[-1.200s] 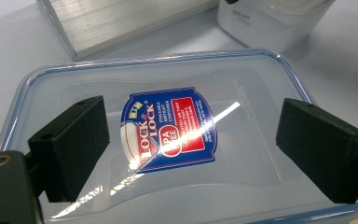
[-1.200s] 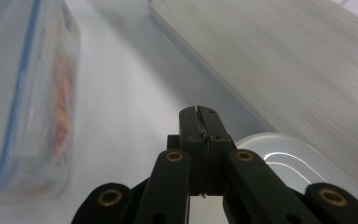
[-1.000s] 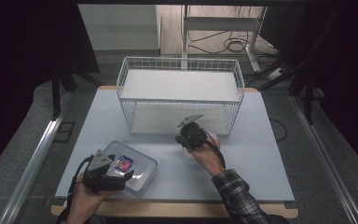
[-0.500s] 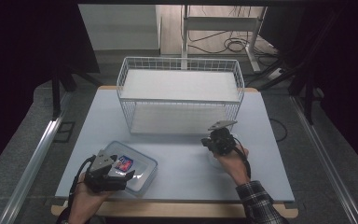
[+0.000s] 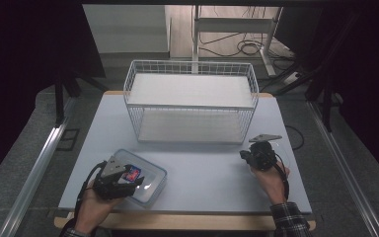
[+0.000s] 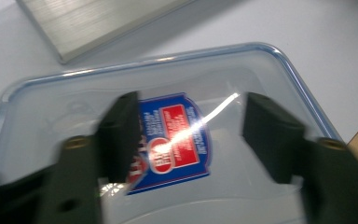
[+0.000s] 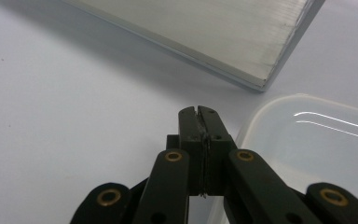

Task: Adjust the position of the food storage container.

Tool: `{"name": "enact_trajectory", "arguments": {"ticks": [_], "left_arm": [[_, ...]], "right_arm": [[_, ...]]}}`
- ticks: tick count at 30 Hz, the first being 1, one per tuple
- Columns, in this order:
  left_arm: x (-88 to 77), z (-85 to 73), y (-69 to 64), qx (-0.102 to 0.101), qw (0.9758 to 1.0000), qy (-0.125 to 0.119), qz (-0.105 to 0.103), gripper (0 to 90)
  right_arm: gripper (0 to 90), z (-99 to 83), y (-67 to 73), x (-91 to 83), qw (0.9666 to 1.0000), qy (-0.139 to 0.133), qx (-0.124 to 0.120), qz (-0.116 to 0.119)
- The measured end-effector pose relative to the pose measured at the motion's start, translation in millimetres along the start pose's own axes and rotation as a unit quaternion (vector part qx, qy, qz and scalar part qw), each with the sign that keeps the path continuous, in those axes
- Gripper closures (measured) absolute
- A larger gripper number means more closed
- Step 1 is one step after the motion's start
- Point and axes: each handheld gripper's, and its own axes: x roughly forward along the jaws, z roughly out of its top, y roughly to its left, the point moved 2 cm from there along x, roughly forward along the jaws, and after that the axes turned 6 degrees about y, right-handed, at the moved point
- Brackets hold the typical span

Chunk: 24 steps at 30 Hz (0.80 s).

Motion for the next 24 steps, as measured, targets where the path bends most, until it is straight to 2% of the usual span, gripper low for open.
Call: {"name": "enact_trajectory", "arguments": {"ticks": [2,4,6,8,10,12,14,15,16,18,20,22,23,24], "left_arm": [[-6.4,0.1,8.4,-0.011,0.9999,-0.003,0.01,59.1],[-15.0,-2.3,21.4,-0.024,0.9993,-0.008,0.026,68.5],[-23.4,-6.6,37.0,-0.039,0.9982,-0.014,0.044,79.1],[-32.3,-14.0,55.4,-0.056,0.996,-0.016,0.068,87.1],[-37.6,-20.6,68.8,-0.069,0.9935,-0.013,0.089,90.0],[-42.0,-31.8,85.9,-0.089,0.989,-0.003,0.117,90.0],[-42.3,-42.1,97.5,-0.109,0.9862,0.008,0.125,90.0],[-40.5,-47.8,102.9,-0.115,0.9852,0.018,0.126,90.0],[-38.1,-51.6,105.7,-0.121,0.9848,0.025,0.122,90.0],[-27.3,-59.7,108.5,-0.126,0.9856,0.051,0.101,90.0],[-16.9,-62.0,105.0,-0.12,0.9865,0.073,0.083,90.0],[-12.6,-60.7,99.8,-0.116,0.9875,0.078,0.073,90.0],[-11.6,-59.3,96.8,-0.115,0.9882,0.077,0.067,90.0],[-11.1,-57.8,93.8,-0.113,0.989,0.075,0.059,90.0]], "right_arm": [[87.8,0.7,4.9,-2.9,0.9999,-0.009,-0.003,0.007],[87.8,0.6,9.0,-4.6,0.9998,-0.014,-0.006,0.013],[87.8,-0.4,14.4,-6.4,0.9996,-0.018,-0.01,0.02],[87.9,-1.5,20.4,-7.7,0.9992,-0.021,-0.012,0.033],[88.0,-2.3,27.2,-8.5,0.9987,-0.024,-0.016,0.042],[88.2,-2.9,34.5,-8.8,0.9979,-0.026,-0.021,0.056],[88.4,-4.3,48.0,-9.2,0.9963,-0.027,-0.023,0.078],[88.4,-4.3,48.0,-9.2,0.9963,-0.027,-0.023,0.078],[88.5,-4.9,53.2,-8.9,0.9954,-0.028,-0.025,0.088],[88.5,-6.5,64.4,-7.4,0.9937,-0.024,-0.033,0.104],[88.4,-7.8,78.9,-4.4,0.9907,-0.02,-0.04,0.129],[88.4,-9.0,93.3,-2.0,0.9878,-0.012,-0.053,0.146],[88.4,-10.5,105.9,0.0,0.9848,-0.006,-0.062,0.162],[88.4,-10.5,105.9,0.0,0.9848,-0.006,-0.062,0.162]]}}
